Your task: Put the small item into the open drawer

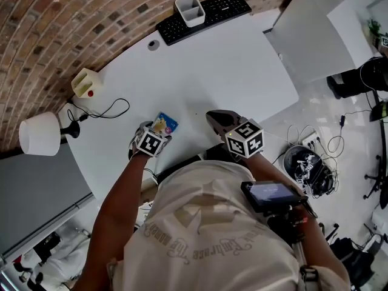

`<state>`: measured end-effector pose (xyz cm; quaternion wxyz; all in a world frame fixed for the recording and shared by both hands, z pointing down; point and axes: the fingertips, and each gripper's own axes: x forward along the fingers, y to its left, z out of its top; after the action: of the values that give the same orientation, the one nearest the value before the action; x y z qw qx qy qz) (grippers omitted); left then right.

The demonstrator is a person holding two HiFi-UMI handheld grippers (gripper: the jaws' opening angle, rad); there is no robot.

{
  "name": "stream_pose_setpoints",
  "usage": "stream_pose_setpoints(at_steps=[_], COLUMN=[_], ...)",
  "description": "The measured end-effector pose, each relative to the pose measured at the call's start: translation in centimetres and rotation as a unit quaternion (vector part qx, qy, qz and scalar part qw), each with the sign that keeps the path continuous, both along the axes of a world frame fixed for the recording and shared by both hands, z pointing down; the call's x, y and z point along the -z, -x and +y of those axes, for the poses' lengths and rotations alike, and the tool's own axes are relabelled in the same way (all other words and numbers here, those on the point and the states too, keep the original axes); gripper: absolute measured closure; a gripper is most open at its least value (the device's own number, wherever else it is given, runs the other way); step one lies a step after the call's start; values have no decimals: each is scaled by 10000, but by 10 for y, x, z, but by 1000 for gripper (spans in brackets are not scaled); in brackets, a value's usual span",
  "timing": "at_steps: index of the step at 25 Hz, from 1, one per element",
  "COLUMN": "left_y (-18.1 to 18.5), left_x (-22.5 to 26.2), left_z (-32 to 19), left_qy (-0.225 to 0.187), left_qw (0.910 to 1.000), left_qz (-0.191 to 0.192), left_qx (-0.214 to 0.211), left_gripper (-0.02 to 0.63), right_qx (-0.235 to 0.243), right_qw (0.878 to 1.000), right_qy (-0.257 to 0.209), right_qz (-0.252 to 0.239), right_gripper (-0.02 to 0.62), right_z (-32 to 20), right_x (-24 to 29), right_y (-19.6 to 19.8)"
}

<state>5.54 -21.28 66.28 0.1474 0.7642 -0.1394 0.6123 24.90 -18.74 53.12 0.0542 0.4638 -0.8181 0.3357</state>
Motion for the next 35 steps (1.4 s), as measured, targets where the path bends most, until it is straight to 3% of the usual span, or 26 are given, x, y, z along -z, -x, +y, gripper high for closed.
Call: stream_pose_setpoints(at_steps=[17,35], left_y=[7,17], left_x=[-6,8], left_z=[6,25], left_qy=[-80,-325], left_qw=[9994,9969], left_qz=[-325,18], left_qx=[5,720], left_gripper=[222,227], right_qx=[-16,429], right_qw=[9999,9990], right_qy=[99,76], right_qz=[-8,-52], right_gripper=[589,589], right_z=[7,11], right_x=[-6,-6], right_y=[-9,16])
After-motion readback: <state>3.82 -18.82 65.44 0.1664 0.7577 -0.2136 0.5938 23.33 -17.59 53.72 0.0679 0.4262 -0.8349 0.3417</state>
